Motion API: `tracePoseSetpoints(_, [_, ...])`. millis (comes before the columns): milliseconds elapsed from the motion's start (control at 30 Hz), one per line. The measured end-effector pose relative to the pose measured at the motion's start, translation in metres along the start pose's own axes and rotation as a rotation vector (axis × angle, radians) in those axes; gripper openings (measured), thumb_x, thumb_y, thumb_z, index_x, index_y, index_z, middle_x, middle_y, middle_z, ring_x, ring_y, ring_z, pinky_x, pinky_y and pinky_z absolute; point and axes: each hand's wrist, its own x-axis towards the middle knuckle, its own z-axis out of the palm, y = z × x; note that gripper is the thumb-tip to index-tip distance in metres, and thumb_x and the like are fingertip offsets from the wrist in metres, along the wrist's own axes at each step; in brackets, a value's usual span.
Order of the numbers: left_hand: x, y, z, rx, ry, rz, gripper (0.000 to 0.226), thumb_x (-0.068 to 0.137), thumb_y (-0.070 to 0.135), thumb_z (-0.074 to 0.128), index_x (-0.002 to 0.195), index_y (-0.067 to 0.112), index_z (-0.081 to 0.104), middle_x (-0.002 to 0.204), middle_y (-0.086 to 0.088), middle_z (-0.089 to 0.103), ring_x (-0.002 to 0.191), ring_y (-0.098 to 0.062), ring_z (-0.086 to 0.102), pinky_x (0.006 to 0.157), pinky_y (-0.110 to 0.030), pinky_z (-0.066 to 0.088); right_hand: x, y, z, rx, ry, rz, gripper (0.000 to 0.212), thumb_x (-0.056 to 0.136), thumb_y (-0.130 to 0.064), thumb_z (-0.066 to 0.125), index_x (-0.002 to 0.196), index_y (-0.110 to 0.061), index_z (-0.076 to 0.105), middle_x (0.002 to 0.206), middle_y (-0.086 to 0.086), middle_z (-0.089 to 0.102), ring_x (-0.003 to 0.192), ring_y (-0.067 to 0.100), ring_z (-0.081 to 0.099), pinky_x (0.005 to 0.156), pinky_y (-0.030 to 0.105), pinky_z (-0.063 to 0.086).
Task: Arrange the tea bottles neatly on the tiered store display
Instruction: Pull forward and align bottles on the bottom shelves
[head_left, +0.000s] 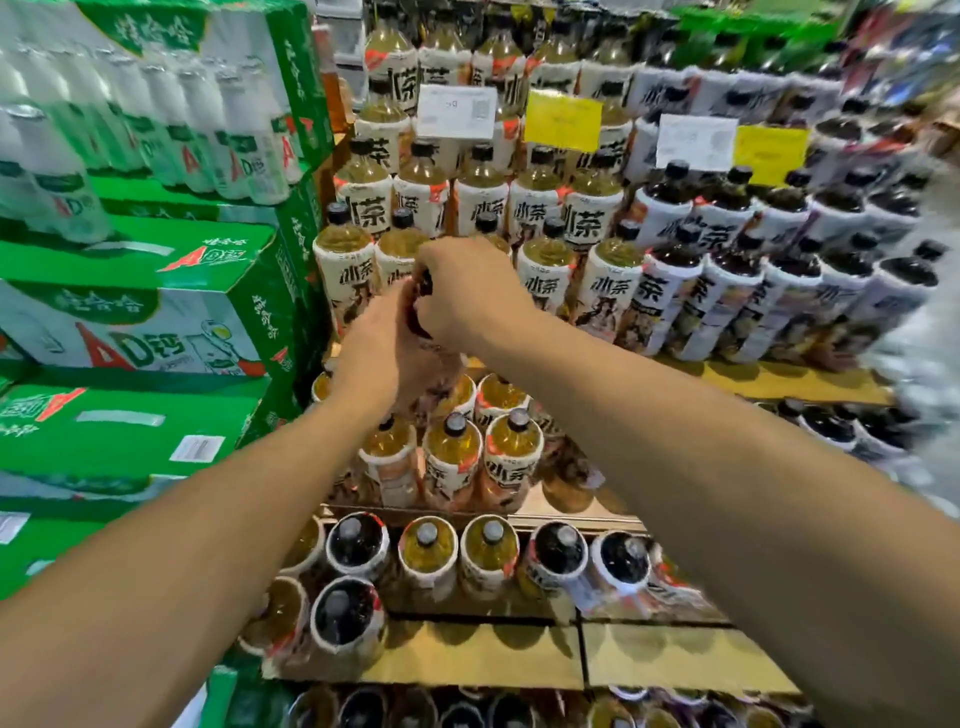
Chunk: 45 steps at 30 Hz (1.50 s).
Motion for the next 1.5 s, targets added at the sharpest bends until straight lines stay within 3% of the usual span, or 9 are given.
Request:
tracePoseSetpoints(167, [-0.011, 0.038, 0.007, -0.015, -0.055, 0.041, 0.057, 0.063, 0.041, 0.085, 0.105, 0.03, 0.048, 0.094, 0.01, 0.059, 0.088, -0.018, 0.057, 0.071, -0.036, 0.044, -0.028, 0.022, -0.024, -0.044, 0.047, 0.055, 0.013, 0.089, -0.013, 0.06, 0.101, -0.013, 0.067, 0.098, 0.005, 0.068, 0.094, 0.026, 0.061, 0.075, 0.036, 0.052])
tracePoseSetpoints(567, [-0.064, 0.116, 0.059, -0.09, -0.167, 0.076, 0.084, 0.06, 0.053, 0.089, 0.133, 0.033, 0.051, 0.122, 0.002, 0.067, 0.11, -0.024, 0.061, 0.091, -0.041, 0.052, -0.099, 0.1, -0.068, -0.007, -0.093, 0.197, 0.021, 0.084, -0.026, 0.07, 0.1, -0.011, 0.069, 0.095, 0.008, 0.069, 0.089, 0.027, 0.065, 0.076, 0.039, 0.058])
tracePoseSetpoints(700, [-0.09, 0.143, 0.089, -0.12, -0.214, 0.018, 0.086, 0.061, 0.049, 0.09, 0.134, 0.033, 0.048, 0.103, 0.005, 0.064, 0.097, -0.022, 0.06, 0.074, -0.032, 0.045, -0.132, 0.138, -0.075, -0.037, -0.194, 0.173, 0.035, 0.086, -0.041, 0.072, 0.104, -0.013, 0.063, 0.095, 0.006, 0.067, 0.087, 0.025, 0.063, 0.073, 0.038, 0.056])
tracePoseSetpoints(867, [-0.127, 0.177, 0.129, -0.195, -0.254, -0.089, 0.085, 0.061, 0.042, 0.092, 0.131, 0.029, 0.046, 0.098, 0.01, 0.057, 0.093, -0.018, 0.056, 0.071, -0.033, 0.043, -0.175, 0.178, -0.074, -0.058, -0.277, 0.147, 0.057, 0.084, -0.059, 0.069, 0.116, -0.016, 0.052, 0.099, 0.005, 0.06, 0.092, 0.028, 0.058, 0.075, 0.041, 0.055])
tracePoseSetpoints(1033, [-0.151, 0.198, 0.171, -0.225, -0.342, -0.11, 0.1, 0.056, 0.043, 0.094, 0.139, 0.027, 0.04, 0.117, 0.008, 0.06, 0.105, -0.02, 0.058, 0.081, -0.038, 0.049, -0.216, 0.214, -0.073, -0.101, -0.287, 0.151, 0.04, 0.093, -0.055, 0.057, 0.1, -0.018, 0.043, 0.082, 0.002, 0.051, 0.079, 0.029, 0.054, 0.061, 0.038, 0.044])
tracePoseSetpoints(1200, [-0.162, 0.217, 0.206, -0.242, -0.486, -0.023, 0.092, 0.06, 0.042, 0.092, 0.134, 0.032, 0.037, 0.107, 0.013, 0.057, 0.096, -0.015, 0.058, 0.064, -0.025, 0.043, -0.25, 0.253, -0.07, -0.025, -0.28, 0.227, 0.034, 0.096, -0.047, 0.053, 0.101, -0.014, 0.047, 0.081, 0.004, 0.055, 0.078, 0.028, 0.054, 0.062, 0.04, 0.047])
tracePoseSetpoints(1300, [-0.163, 0.214, 0.227, -0.269, -0.62, 0.018, 0.098, 0.063, 0.043, 0.091, 0.14, 0.034, 0.032, 0.123, 0.018, 0.049, 0.11, -0.01, 0.052, 0.077, -0.028, 0.045, -0.268, 0.269, -0.065, 0.006, -0.293, 0.284, 0.036, 0.098, -0.045, 0.052, 0.113, -0.012, 0.048, 0.069, 0.001, 0.053, 0.066, 0.026, 0.054, 0.05, 0.035, 0.037])
tracePoseSetpoints(1400, [-0.162, 0.202, 0.25, -0.15, -0.788, 0.116, 0.1, 0.064, 0.047, 0.085, 0.146, 0.032, 0.03, 0.139, 0.013, 0.045, 0.125, -0.016, 0.05, 0.091, -0.034, 0.047, -0.284, 0.288, -0.056, 0.018, -0.35, 0.355, 0.037, 0.098, -0.047, 0.052, 0.114, -0.015, 0.046, 0.071, 0.0, 0.05, 0.064, 0.021, 0.05, 0.049, 0.033, 0.034])
tracePoseSetpoints(1500, [-0.155, 0.19, 0.274, 0.17, -0.9, 0.15, 0.079, 0.077, 0.034, 0.077, 0.145, 0.027, 0.037, 0.139, 0.006, 0.05, 0.122, -0.02, 0.054, 0.09, -0.034, 0.05, -0.299, 0.305, -0.044, 0.035, -0.378, 0.46, 0.032, 0.096, -0.048, 0.054, 0.102, -0.021, 0.038, 0.072, -0.001, 0.047, 0.072, 0.026, 0.051, 0.055, 0.036, 0.039])
